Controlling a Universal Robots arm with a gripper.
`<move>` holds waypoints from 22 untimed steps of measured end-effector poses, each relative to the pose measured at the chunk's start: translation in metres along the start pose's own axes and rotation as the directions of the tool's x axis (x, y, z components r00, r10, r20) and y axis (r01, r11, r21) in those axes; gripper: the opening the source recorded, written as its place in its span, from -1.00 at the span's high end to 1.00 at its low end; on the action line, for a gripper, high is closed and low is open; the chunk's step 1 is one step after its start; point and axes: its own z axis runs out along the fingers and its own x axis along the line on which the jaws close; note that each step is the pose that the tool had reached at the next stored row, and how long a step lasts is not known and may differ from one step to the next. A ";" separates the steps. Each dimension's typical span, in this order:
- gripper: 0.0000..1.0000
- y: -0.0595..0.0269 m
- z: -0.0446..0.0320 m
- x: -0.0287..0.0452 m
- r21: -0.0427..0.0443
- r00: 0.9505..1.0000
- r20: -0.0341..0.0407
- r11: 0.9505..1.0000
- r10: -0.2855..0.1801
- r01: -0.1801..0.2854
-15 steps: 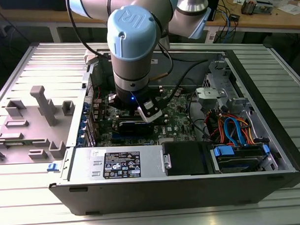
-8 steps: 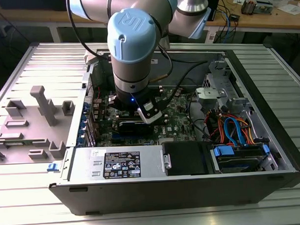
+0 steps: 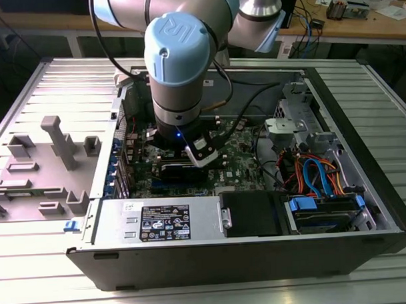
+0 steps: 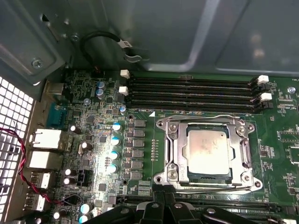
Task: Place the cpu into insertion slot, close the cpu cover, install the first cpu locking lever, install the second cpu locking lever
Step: 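Install the second cpu locking lever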
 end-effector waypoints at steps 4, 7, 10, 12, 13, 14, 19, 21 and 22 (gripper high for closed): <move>0.79 0.0008 0.0026 0.0003 0.000 1.000 0.000 1.000 0.001 -0.001; 0.79 0.0017 0.0043 0.0007 0.000 1.000 0.000 1.000 0.001 -0.001; 0.79 0.0032 0.0063 0.0015 0.000 1.000 0.000 1.000 0.001 -0.001; 0.79 0.0040 0.0078 0.0030 0.000 1.000 0.000 1.000 0.001 -0.001; 0.79 0.0042 0.0083 0.0036 0.000 1.000 0.000 1.000 0.001 -0.001; 0.79 0.0047 0.0093 0.0043 0.000 1.000 0.000 1.000 0.001 -0.001; 0.79 0.0071 0.0124 0.0044 -0.002 1.000 0.000 1.000 0.001 -0.001; 0.79 0.0076 0.0133 0.0043 -0.002 1.000 0.000 1.000 0.001 -0.001; 0.79 0.0075 0.0137 0.0044 -0.003 1.000 0.000 1.000 0.001 -0.001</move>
